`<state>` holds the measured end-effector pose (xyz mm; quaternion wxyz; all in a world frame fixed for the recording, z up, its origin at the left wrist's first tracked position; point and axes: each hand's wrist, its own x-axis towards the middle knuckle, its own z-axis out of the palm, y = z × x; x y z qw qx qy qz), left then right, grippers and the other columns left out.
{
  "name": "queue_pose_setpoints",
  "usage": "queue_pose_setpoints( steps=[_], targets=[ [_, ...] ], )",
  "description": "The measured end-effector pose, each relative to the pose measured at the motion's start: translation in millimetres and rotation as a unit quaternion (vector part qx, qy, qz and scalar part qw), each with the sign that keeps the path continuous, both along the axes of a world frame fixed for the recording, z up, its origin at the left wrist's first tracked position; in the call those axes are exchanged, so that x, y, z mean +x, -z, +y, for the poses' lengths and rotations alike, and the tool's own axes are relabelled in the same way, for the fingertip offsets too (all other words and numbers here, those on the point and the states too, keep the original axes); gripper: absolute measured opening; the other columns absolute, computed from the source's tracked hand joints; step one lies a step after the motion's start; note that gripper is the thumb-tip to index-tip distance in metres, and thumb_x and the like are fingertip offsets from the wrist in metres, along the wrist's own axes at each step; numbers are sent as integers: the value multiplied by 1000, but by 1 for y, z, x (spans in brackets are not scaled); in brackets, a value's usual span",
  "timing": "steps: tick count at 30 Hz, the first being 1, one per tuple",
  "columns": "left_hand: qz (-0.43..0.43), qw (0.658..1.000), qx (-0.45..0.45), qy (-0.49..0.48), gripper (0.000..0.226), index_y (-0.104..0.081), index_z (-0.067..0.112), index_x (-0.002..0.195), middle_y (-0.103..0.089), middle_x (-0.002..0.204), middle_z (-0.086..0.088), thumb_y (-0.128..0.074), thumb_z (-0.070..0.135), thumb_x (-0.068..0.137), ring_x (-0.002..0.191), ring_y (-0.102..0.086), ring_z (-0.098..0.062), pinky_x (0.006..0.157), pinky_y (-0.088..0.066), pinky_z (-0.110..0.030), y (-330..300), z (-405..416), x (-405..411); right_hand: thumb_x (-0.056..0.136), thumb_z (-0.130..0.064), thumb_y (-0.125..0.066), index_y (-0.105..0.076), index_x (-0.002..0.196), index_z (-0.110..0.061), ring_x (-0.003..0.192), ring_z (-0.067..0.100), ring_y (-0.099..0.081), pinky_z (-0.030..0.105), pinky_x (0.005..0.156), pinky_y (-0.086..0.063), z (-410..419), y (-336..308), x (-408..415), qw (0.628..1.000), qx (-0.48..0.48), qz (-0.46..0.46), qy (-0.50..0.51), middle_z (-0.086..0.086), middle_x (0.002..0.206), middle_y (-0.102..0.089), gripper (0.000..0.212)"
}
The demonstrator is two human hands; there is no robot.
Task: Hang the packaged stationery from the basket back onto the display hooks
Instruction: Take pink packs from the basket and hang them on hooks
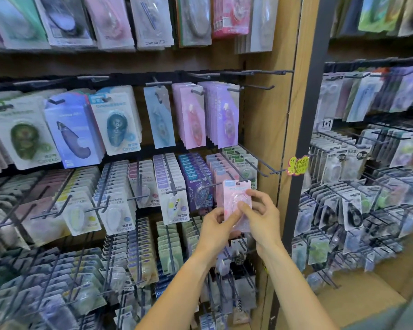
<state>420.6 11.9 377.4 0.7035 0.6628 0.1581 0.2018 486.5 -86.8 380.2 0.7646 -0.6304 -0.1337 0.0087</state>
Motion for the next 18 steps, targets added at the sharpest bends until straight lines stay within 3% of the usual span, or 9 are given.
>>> queue_pose_setpoints(
  steps=[4,7,9,12,14,18],
  targets=[
    [64,997,40,-32,49,-54,21,133,-65,126,0,-77,36,92,113,-69,-22,99,-59,-44,10,8,-9,90,-8,-74,-69,120,-23,92,16,-69,20,70,-47,17,-7,18,999,-36,-17,16,3,102,-74,33],
    [90,994,46,-50,60,-49,17,143,-60,136,-4,-76,36,93,110,-68,-19,101,-57,-47,23,15,-18,91,-11,-71,-68,119,-21,94,24,-67,23,65,-45,42,-14,38,997,-72,-25,25,-2,97,-70,30],
    [107,991,58,-52,55,-49,18,143,-59,136,-2,-71,36,96,100,-68,-8,94,-58,-34,27,17,-27,92,-11,-71,-68,122,-20,96,21,-64,23,65,-43,54,-20,47,996,-85,-18,32,-4,98,-67,31],
    [115,989,78,-50,42,-50,21,142,-58,129,6,-61,34,103,86,-59,11,71,-48,-11,29,17,-43,90,-18,-77,-68,119,-21,103,17,-63,29,82,-49,56,-16,48,992,-110,-36,58,4,115,-68,31],
    [114,986,106,-52,40,-53,23,142,-58,122,12,-59,35,104,94,-58,10,74,-45,-9,34,17,-56,88,-26,-79,-67,118,-24,109,18,-63,36,91,-52,49,-4,36,984,-145,-70,83,4,121,-66,33],
    [146,974,166,-48,32,-62,29,134,-65,123,14,-59,39,104,111,-63,-3,89,-49,-17,61,24,-93,91,-33,-76,-65,120,-29,103,7,-63,26,87,-53,19,43,-33,987,-137,-81,19,-8,118,-65,31]
  ],
)
